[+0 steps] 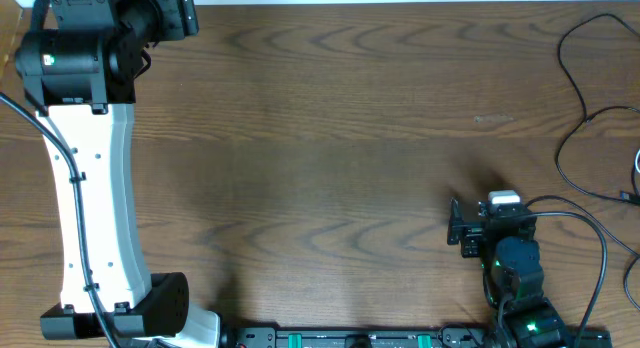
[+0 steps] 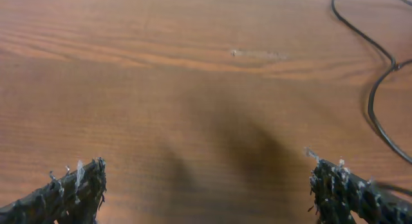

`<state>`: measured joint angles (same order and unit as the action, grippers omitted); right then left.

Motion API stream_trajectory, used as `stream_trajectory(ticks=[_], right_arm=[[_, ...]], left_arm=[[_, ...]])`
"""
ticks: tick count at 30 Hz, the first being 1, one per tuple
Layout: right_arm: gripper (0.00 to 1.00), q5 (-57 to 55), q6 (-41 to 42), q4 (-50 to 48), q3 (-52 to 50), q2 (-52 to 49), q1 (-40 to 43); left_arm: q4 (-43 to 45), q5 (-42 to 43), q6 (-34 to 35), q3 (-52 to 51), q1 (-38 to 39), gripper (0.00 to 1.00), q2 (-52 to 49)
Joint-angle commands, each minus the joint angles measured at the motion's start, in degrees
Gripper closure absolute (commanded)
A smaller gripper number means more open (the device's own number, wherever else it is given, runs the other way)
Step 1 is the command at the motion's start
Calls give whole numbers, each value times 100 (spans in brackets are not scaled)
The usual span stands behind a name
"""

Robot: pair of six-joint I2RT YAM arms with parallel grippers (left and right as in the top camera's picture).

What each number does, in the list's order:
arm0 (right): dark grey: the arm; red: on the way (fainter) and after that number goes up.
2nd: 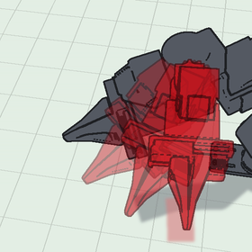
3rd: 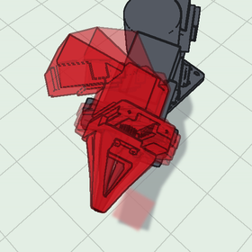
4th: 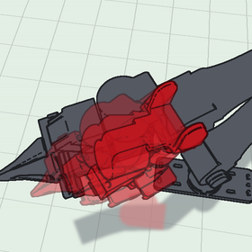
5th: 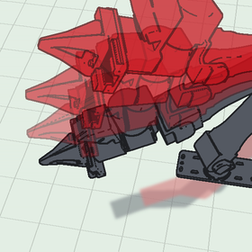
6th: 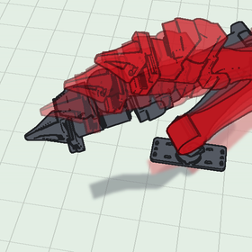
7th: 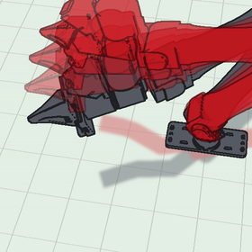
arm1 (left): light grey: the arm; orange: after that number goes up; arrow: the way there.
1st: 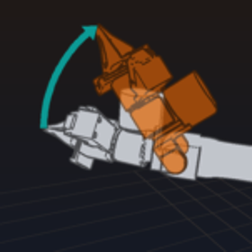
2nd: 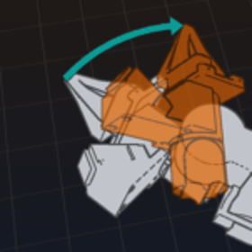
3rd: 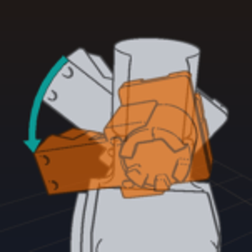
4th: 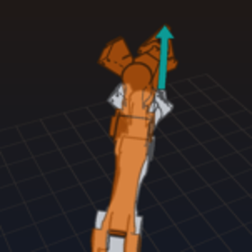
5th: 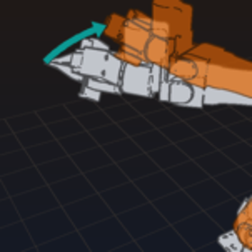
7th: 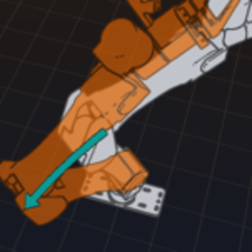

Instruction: Untangle cables

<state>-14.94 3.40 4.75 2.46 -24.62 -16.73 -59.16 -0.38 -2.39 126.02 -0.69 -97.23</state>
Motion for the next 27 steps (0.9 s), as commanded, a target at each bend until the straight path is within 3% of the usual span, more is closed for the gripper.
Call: stream_trajectory(ticks=[1,13,17,22,27], right_arm=[[1,-98,107,256,-28,24,20],[1,-101,107,208,-39,192,22],[1,-98,107,190,-44,1119,291],[1,-103,105,190,-44,2173,1248],[1,-101,107,114,-70,2433,1311]], left_arm=[[-13,-72,-52,42,-24,19,-7],[-31,-72,-55,42,-24,19,-7],[-11,-74,-57,42,-26,19,-7],[42,-74,-55,42,-24,19,-7],[48,-72,-52,42,-24,19,-7]])
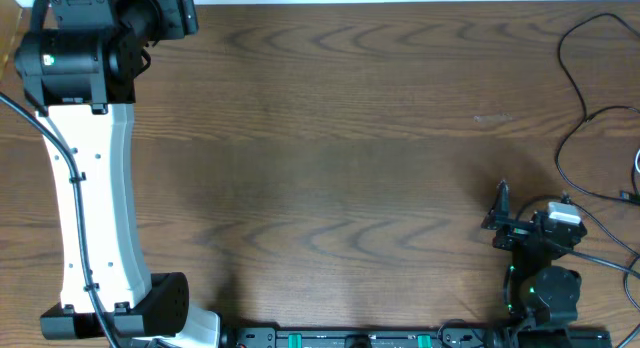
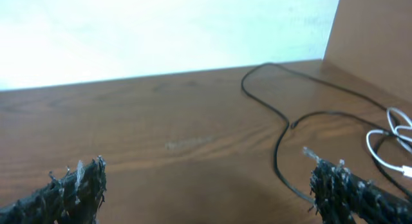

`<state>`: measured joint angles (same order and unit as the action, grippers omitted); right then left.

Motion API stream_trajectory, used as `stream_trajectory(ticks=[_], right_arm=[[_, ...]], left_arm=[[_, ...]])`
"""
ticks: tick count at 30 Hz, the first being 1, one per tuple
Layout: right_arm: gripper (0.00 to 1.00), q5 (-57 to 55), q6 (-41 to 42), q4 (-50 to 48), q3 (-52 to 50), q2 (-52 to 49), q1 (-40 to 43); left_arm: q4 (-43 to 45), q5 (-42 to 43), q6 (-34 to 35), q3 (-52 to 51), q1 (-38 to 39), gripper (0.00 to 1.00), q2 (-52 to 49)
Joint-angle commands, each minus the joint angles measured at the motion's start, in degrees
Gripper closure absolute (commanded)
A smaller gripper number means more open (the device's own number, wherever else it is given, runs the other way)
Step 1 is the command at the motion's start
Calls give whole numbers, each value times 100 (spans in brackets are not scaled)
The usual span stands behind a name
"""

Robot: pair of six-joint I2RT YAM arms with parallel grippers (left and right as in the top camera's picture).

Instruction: Untangle cables

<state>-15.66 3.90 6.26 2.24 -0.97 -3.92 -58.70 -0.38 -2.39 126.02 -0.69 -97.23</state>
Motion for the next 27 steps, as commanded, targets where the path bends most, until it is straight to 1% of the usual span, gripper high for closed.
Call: stream_trajectory(ticks=[1,5,10,17,20,23,27], right_arm=[[1,-26,57,-66,-66,68,37],[1,-26,55,-267,-149,68,83],[1,-26,55,-267,-151,66,83],[1,-26,57,-267,-151,66,83],[1,-26,55,-267,-151,66,83],[1,-26,55,-267,-151,66,83],[1,-26,57,-267,-151,66,83]], left_arm=[[-7,-72,-52,42,-24,19,-7],[-11,-72,-50,42,-24,19,-7],[-33,-72,-52,42,-24,19,-7],[-452,-70,-46,42,-24,19,-9],[-798,-68,-28,42,-24,19,-9],[-1161,254,33,42,-24,19,-68],[-1375,605,450,39,-24,19,-160]])
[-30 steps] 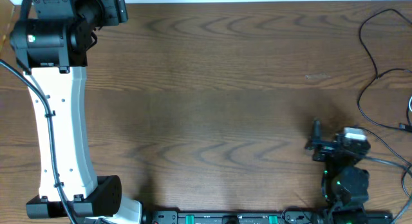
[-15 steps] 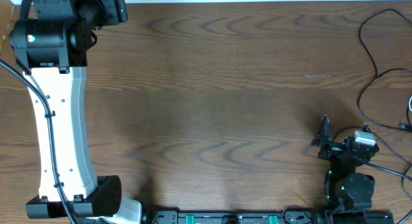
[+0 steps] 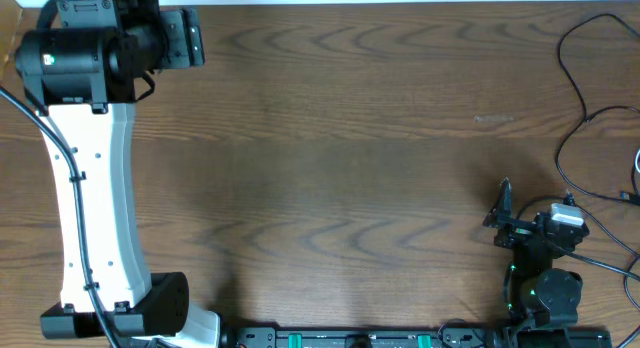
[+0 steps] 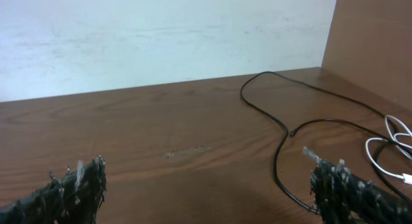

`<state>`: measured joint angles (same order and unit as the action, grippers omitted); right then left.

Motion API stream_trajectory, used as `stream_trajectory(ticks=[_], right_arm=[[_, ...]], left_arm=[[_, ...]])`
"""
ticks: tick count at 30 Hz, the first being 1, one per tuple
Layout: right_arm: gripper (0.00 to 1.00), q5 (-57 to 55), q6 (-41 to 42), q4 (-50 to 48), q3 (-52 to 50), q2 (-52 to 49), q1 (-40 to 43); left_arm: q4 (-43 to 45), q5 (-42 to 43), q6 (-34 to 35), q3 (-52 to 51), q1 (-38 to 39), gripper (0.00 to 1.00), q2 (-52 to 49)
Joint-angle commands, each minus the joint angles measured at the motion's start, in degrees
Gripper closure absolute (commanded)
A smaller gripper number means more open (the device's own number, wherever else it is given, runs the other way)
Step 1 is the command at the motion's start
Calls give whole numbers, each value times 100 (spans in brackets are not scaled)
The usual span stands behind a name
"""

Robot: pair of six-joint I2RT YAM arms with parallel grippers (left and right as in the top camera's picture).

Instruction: Untangle cables

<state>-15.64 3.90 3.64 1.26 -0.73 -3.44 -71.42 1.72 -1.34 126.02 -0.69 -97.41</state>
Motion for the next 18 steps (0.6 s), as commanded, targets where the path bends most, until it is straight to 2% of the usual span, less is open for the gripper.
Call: stream_trajectory(ticks=[1,3,7,12,18], right_arm=[[1,-28,68,-4,-52,42,35],[1,103,227,-149,-52,42,35],[1,79,-57,-487,-52,42,35],[1,197,142,-1060,-96,42,35],[1,378,170,-581,-96,42,37]], left_arm=[[-142,422,369,39,-24,19,-144],[-232,431,382,39,-24,19,-151],[-817,208,361,-105,-24,19,-166],[-1027,42,358,-1443,-24,19,-192],[-1414,22,361,-2745,-90,19,-238]])
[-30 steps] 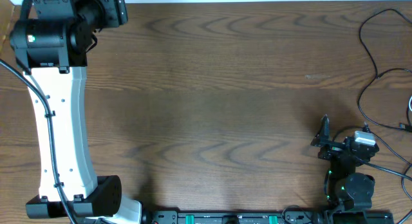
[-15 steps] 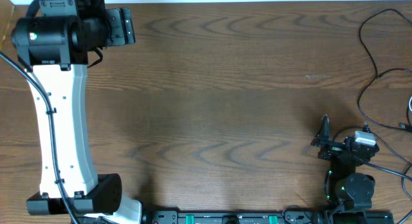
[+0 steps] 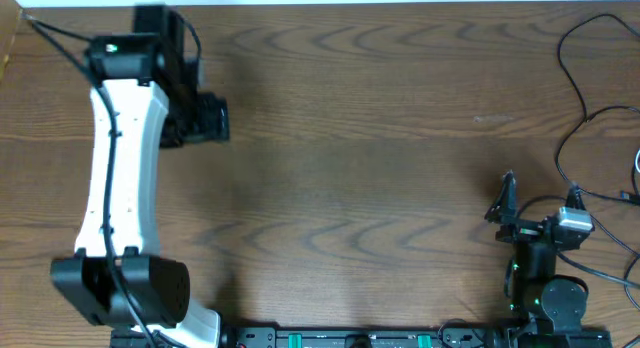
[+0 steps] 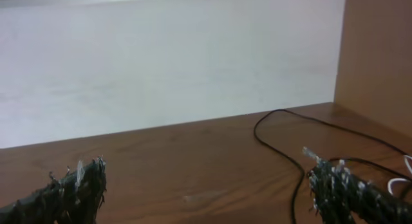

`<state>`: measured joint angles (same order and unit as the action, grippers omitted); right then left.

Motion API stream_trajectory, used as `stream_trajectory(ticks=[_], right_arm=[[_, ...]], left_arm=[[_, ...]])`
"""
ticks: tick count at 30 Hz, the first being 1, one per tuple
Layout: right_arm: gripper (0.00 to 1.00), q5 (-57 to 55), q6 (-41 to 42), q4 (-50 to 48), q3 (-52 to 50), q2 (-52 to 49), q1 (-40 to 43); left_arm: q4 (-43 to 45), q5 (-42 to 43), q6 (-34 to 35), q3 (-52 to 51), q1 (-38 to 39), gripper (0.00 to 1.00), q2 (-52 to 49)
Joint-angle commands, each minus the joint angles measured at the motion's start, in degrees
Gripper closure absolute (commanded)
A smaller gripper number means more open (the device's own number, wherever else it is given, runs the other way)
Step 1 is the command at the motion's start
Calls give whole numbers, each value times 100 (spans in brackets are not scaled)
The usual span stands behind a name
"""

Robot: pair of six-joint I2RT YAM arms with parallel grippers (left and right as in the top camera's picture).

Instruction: Untangle cables

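A black cable loops over the table's far right side and also shows as the black cable in the right wrist view. A bit of white cable lies at the right edge. My right gripper sits near the front right, raised and tilted up, open, with nothing between its fingertips. It stands short of the cables. My left gripper hangs over the far left of the table, well away from the cables, and its jaws are hidden under the wrist.
A brown side panel rises along the table's right edge, and a white wall stands behind the far edge. The left arm's white link spans the left side. A rail runs along the front edge.
My left arm has left the far left corner; its wrist is now farther right and nearer the front. The right wrist has tilted up a little, showing more wall.
First my right gripper pointed down at bare wood near the middle right, open. Then it stood farther right and nearer the front, tilted up and facing the cables, and stayed open there. The left arm stayed in the far left corner, then turned slightly, and now is over the table.
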<state>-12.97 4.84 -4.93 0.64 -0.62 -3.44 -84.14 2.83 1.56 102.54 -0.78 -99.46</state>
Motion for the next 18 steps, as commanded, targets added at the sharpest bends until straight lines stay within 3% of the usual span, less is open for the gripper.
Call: stream_trajectory(ticks=[1,6,10,12,15,18], right_arm=[[1,105,46,372,-35,31,37],[1,92,22,811,-33,-9,37],[1,96,24,807,-33,-28,35],[1,96,24,807,-33,-28,35],[1,96,24,807,-33,-28,35],[1,96,24,807,-33,-28,35]], left_arm=[[-151,-92,70,-501,-81,19,-33],[63,63,92,-837,-72,19,-28],[2651,1224,90,-1773,57,19,221],[5187,1965,120,-2872,284,19,621],[7803,2026,439,-4113,570,19,1161],[9746,1908,437,-5224,796,19,1773]])
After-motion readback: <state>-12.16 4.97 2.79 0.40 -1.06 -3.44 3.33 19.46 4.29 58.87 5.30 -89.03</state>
